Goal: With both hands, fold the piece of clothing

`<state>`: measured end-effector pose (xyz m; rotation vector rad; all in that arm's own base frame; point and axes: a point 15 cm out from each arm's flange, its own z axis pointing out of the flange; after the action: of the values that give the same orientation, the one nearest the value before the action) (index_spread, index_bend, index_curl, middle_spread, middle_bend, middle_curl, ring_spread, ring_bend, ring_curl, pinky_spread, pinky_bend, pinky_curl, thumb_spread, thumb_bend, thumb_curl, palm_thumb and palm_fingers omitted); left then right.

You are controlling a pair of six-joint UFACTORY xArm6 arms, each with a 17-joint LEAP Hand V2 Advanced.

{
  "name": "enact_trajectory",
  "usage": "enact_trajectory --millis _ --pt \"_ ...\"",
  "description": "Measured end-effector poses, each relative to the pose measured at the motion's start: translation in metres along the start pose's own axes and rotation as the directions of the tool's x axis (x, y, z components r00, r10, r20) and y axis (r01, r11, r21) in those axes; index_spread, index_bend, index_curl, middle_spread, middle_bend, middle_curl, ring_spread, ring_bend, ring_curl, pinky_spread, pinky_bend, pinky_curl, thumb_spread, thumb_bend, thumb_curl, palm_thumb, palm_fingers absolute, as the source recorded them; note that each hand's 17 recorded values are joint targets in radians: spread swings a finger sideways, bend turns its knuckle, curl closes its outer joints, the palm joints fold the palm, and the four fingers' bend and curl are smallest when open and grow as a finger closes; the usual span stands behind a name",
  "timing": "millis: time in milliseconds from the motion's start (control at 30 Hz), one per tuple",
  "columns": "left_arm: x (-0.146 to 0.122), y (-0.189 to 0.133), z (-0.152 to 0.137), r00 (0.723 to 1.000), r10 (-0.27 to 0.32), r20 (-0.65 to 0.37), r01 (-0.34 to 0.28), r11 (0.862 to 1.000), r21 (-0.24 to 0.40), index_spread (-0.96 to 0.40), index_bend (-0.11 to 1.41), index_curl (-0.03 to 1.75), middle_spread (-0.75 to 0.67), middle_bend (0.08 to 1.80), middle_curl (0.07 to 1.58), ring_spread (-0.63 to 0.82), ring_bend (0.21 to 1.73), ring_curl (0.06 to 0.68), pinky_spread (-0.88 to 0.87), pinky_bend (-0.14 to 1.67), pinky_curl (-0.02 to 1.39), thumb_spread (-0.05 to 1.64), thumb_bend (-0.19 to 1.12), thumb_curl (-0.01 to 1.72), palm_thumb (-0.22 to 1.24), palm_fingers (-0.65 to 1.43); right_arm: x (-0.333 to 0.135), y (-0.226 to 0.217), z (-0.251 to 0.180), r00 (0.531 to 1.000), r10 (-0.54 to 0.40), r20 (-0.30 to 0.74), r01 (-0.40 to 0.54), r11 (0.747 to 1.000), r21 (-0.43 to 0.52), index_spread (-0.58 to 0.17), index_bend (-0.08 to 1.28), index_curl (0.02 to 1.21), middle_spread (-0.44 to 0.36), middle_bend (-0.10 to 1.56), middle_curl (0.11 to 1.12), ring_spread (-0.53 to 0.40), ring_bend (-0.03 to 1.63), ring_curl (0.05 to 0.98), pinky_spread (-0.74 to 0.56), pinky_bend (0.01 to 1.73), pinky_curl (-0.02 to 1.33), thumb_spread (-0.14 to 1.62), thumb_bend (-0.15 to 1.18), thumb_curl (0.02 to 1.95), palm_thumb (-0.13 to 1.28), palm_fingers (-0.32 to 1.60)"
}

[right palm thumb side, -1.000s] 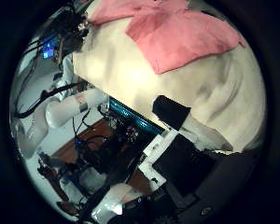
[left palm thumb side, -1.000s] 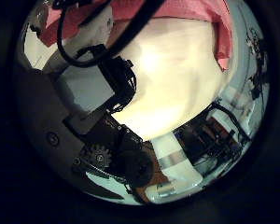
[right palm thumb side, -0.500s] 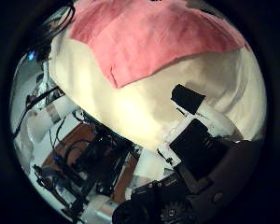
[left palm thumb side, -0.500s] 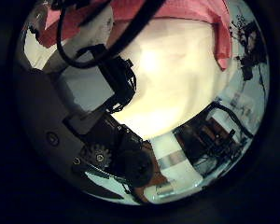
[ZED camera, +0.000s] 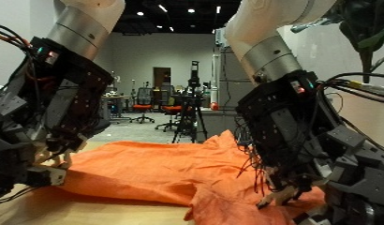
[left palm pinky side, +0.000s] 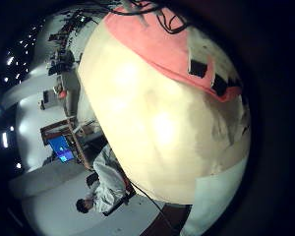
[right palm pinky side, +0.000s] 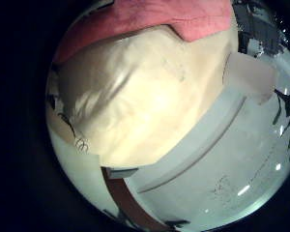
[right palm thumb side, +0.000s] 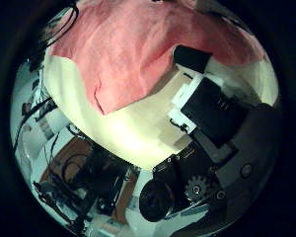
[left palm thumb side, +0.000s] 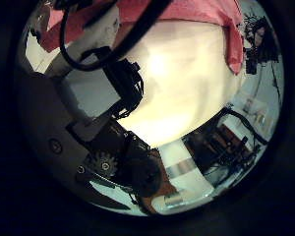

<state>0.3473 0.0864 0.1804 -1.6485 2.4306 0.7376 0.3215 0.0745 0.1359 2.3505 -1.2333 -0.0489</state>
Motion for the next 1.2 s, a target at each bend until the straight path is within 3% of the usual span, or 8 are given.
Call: enact_trajectory --millis 100,200,367,500,767,1033,1133,1200 --pt "-0.001 0.001 -0.002 1.0 0.002 0.001 -0.002 1.0 0.005 -0.68 0.29 0.8 -0.55 1.02 0.62 -0.59 0.92 0.462 -0.81 0.68 0.46 1.15 -0.02 0.26 0.65 1.13 0.0 0.0 -0.001 1.0 0.002 0.001 -0.002 1.0 0.002 -0.48 0.43 0.5 -0.328 0.67 0.61 -0.399 0.85 0.449 -0.63 0.76 0.4 0.86 -0.03 0.38 0.82 1.41" --pt "-0.003 0.003 -0.002 1.0 0.001 0.001 -0.001 1.0 0.007 -0.69 0.28 0.81 -0.55 1.02 0.61 -0.59 0.92 0.463 -0.81 0.67 0.47 1.15 -0.02 0.26 0.65 1.13 0.003 0.0 0.0 1.0 0.01 0.008 -0.01 1.0 0.002 -0.456 0.58 0.58 -0.306 0.78 0.66 -0.368 0.93 0.49 -0.58 0.87 0.45 0.93 -0.04 0.36 0.79 1.44" --pt "-0.006 0.008 0.001 1.0 0.001 -0.005 -0.001 1.0 0.004 -0.69 0.27 0.82 -0.55 1.02 0.61 -0.59 0.92 0.464 -0.82 0.67 0.47 1.15 -0.02 0.26 0.65 1.13 0.014 0.006 -0.003 0.999 0.038 0.03 -0.039 0.999 0.016 -0.4 0.82 0.71 -0.263 0.98 0.76 -0.309 1.11 0.577 -0.46 1.07 0.56 1.11 0.0 0.34 0.79 1.31" --pt "-0.008 0.017 0.002 1.0 0.018 -0.01 -0.018 1.0 0.004 -0.7 0.27 0.83 -0.55 1.02 0.61 -0.59 0.92 0.465 -0.82 0.67 0.47 1.15 -0.02 0.26 0.65 1.13 0.025 0.014 -0.01 0.997 0.072 0.04 -0.074 0.997 0.036 -0.369 0.92 0.77 -0.245 1.07 0.8 -0.283 1.2 0.623 -0.4 1.16 0.62 1.23 0.03 0.34 0.85 1.23" --pt "0.0 0.038 0.001 0.999 0.035 -0.034 -0.035 0.999 0.008 -0.7 0.25 0.84 -0.55 1.02 0.61 -0.59 0.92 0.466 -0.82 0.66 0.48 1.15 -0.02 0.26 0.65 1.13 0.032 0.03 -0.045 0.993 0.106 0.052 -0.112 0.983 0.148 -0.311 1.02 0.84 -0.216 1.16 0.86 -0.248 1.28 0.677 -0.32 1.26 0.7 1.36 0.02 0.34 0.89 1.13" --pt "0.006 0.051 -0.009 0.998 0.037 -0.06 -0.035 0.999 0.029 -0.71 0.24 0.85 -0.55 1.02 0.61 -0.58 0.92 0.468 -0.82 0.65 0.48 1.15 -0.02 0.26 0.64 1.12 0.02 0.043 -0.046 0.992 0.091 0.087 -0.106 0.979 0.174 -0.285 1.04 0.86 -0.2 1.18 0.87 -0.234 1.31 0.694 -0.29 1.28 0.73 1.4 0.0 0.34 0.89 1.11" --pt "0.007 0.049 -0.013 0.996 0.04 -0.076 -0.036 0.998 0.053 -0.69 0.18 0.85 -0.55 0.99 0.61 -0.58 0.88 0.464 -0.82 0.67 0.49 1.15 -0.03 0.25 0.6 1.0 0.019 0.043 -0.046 0.992 0.091 0.089 -0.106 0.979 0.172 -0.279 1.04 0.86 -0.197 1.18 0.88 -0.23 1.31 0.696 -0.28 1.27 0.74 1.4 -0.01 0.35 0.89 1.11" --pt "0.01 0.047 -0.017 0.995 0.041 -0.095 -0.033 0.996 0.084 -0.63 0.13 0.83 -0.53 0.92 0.61 -0.56 0.8 0.457 -0.8 0.73 0.53 1.12 -0.05 0.25 0.53 0.73 0.019 0.043 -0.046 0.992 0.091 0.089 -0.105 0.979 0.172 -0.277 1.04 0.86 -0.195 1.18 0.88 -0.229 1.31 0.696 -0.28 1.27 0.74 1.4 -0.01 0.35 0.89 1.1"
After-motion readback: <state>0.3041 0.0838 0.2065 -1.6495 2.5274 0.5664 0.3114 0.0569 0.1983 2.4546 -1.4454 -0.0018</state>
